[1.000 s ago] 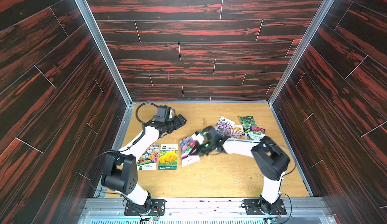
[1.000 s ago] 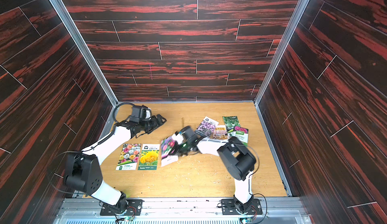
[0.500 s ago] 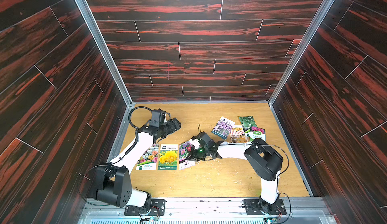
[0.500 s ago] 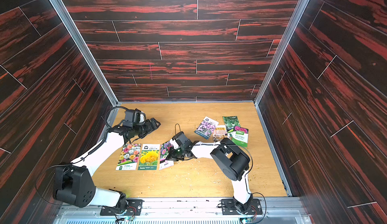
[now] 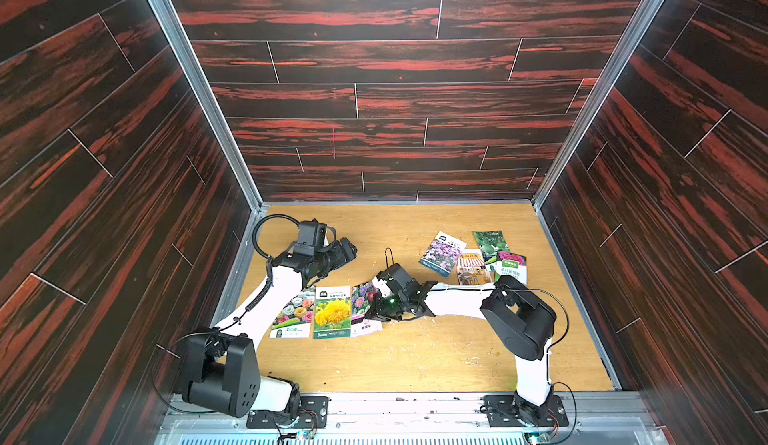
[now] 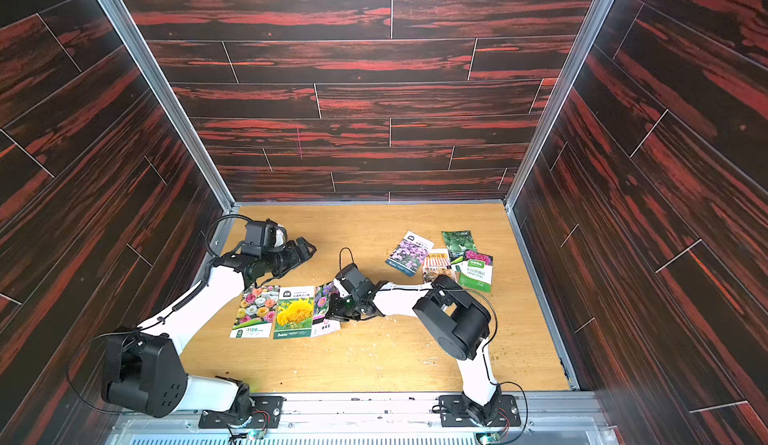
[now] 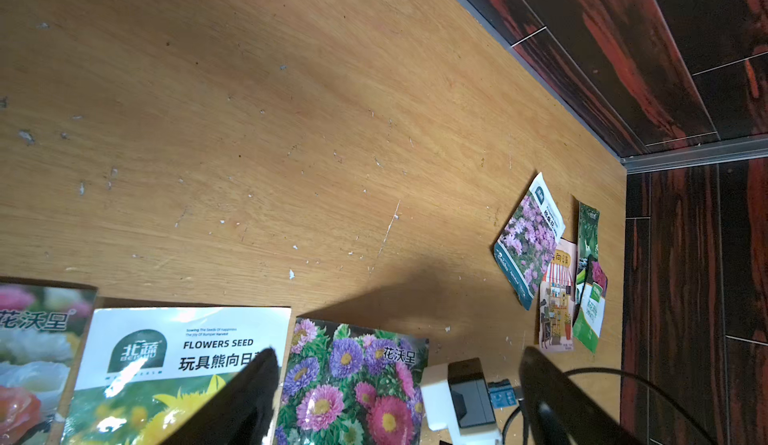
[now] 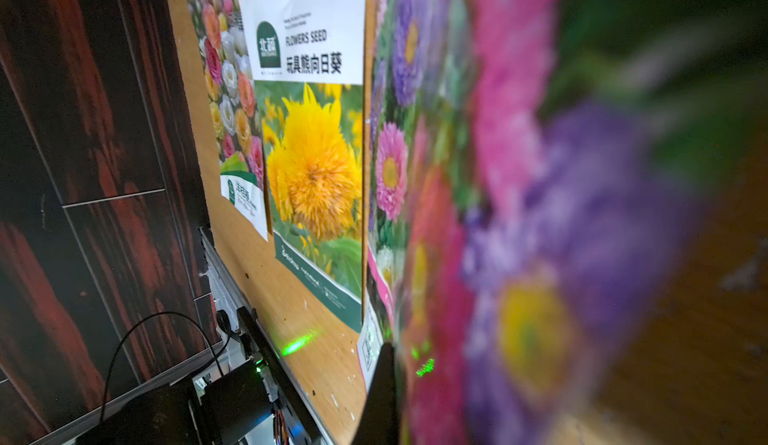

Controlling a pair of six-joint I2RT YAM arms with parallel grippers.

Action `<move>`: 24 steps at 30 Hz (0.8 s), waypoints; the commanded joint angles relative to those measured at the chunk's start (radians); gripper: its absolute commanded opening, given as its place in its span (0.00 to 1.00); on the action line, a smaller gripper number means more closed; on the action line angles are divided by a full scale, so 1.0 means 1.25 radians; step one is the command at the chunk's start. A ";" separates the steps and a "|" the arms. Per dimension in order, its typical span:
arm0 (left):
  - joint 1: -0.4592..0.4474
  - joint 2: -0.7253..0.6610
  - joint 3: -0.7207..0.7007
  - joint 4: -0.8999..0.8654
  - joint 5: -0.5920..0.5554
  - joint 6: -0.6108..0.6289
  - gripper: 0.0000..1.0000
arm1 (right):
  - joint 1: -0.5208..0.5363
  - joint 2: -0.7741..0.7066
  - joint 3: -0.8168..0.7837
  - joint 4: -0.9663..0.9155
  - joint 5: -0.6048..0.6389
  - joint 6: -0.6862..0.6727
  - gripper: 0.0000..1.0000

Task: Arrange the seed packets in a row
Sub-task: Place the seed packet at the center of the board.

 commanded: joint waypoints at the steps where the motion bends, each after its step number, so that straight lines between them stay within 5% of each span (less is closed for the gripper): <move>1: 0.004 -0.032 -0.014 -0.011 -0.006 0.014 0.92 | 0.010 0.013 0.014 -0.032 0.023 0.007 0.00; 23: 0.007 -0.033 -0.022 -0.008 -0.002 0.012 0.92 | 0.026 0.015 0.034 -0.072 0.030 0.001 0.00; 24: 0.008 -0.033 -0.022 -0.010 -0.003 0.013 0.92 | 0.026 0.017 0.039 -0.080 0.031 0.001 0.13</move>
